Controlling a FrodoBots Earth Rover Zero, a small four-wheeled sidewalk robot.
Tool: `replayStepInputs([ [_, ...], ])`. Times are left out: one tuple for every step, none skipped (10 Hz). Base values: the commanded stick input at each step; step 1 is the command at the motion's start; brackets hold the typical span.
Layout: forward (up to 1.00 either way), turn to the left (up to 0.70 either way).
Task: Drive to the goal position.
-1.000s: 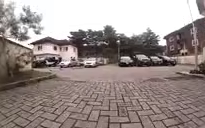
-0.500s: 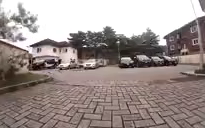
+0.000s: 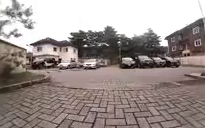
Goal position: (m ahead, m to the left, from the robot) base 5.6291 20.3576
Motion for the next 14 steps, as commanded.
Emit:
replayStepInputs([
  [0.7, 0.0],
  [0.7, 0.0],
  [0.7, 0.0],
  [0.7, 0.0],
  [0.7, 0.03],
  [0.7, 0.12],
  [0.7, 0.17],
  [0.7, 0.22],
  [0.7, 0.27],
  [0.7, 0.32],
  [0.7, 0.35],
  [0.7, 0.35],
  [0.7, 0.0],
  [0.7, 0.0],
])
